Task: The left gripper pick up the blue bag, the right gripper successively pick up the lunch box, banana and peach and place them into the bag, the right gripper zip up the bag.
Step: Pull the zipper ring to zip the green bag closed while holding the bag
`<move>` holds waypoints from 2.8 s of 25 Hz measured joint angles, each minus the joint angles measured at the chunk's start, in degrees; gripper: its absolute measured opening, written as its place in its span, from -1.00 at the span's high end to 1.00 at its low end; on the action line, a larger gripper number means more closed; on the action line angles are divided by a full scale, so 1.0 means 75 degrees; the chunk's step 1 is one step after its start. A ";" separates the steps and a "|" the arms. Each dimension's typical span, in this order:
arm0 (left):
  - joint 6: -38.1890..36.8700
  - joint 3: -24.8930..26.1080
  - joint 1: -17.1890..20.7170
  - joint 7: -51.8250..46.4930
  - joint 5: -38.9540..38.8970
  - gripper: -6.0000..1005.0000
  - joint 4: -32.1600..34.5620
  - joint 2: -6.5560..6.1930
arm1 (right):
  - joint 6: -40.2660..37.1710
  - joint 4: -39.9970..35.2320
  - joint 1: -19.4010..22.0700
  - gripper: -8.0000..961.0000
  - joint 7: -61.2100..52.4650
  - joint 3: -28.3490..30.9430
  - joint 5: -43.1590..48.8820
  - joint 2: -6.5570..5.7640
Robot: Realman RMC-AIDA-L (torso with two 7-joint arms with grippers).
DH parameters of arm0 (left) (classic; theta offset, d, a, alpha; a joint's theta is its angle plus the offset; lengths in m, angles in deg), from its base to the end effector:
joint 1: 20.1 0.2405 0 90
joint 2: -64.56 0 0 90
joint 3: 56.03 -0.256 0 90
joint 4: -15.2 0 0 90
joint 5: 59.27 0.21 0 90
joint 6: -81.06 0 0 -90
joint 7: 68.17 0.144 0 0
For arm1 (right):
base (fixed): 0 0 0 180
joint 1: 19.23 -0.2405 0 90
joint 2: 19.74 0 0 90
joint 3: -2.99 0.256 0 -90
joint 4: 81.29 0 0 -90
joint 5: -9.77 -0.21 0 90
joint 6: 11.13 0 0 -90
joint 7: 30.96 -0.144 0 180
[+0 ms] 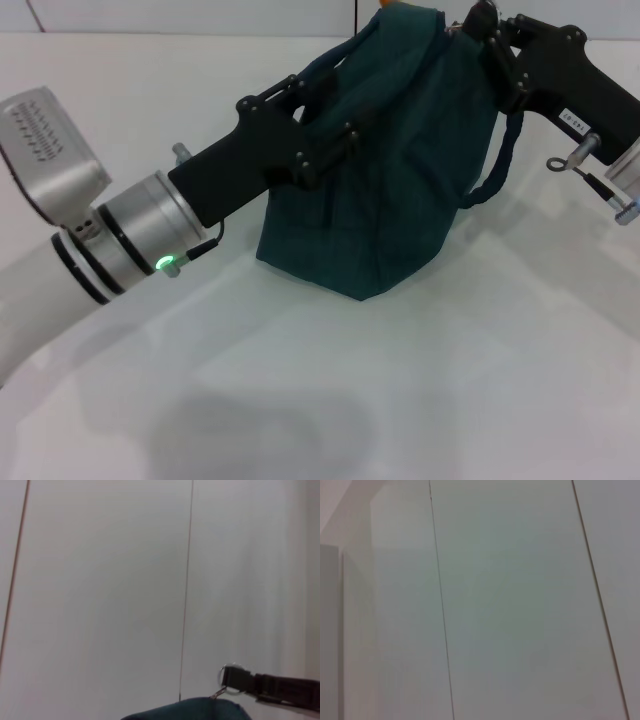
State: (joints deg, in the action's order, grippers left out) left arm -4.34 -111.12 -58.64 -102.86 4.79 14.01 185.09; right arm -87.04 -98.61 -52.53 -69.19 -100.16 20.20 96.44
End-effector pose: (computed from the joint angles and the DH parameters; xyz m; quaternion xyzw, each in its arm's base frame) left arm -0.2180 0.3291 -0.0652 -0.8451 -0.1344 -0.4420 0.2691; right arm 0.2047 0.3653 -0.0214 -0.8065 0.1236 0.4766 0.3273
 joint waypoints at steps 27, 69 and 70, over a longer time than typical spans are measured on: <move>-0.0085 -0.0062 0.0141 0.0705 0.0141 0.74 0.0148 -0.0036 | -0.0016 -0.0052 0.0028 0.94 -0.0026 -0.0080 0.0002 0.0000; -0.0339 -0.0079 0.1815 -0.0468 0.0257 0.87 0.1781 -0.0255 | 0.0015 0.0155 0.0480 0.94 -0.0204 0.0007 -0.0049 -0.0015; -0.0338 -0.0079 0.1814 -0.0468 0.0254 0.87 0.1778 -0.0255 | 0.0016 0.0154 0.0487 0.94 -0.0232 0.0013 -0.0050 -0.0020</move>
State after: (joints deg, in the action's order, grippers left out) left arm -6.87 -111.72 -45.04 -106.37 6.70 27.34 183.18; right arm -86.92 -97.45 -48.87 -70.94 -100.06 19.82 96.29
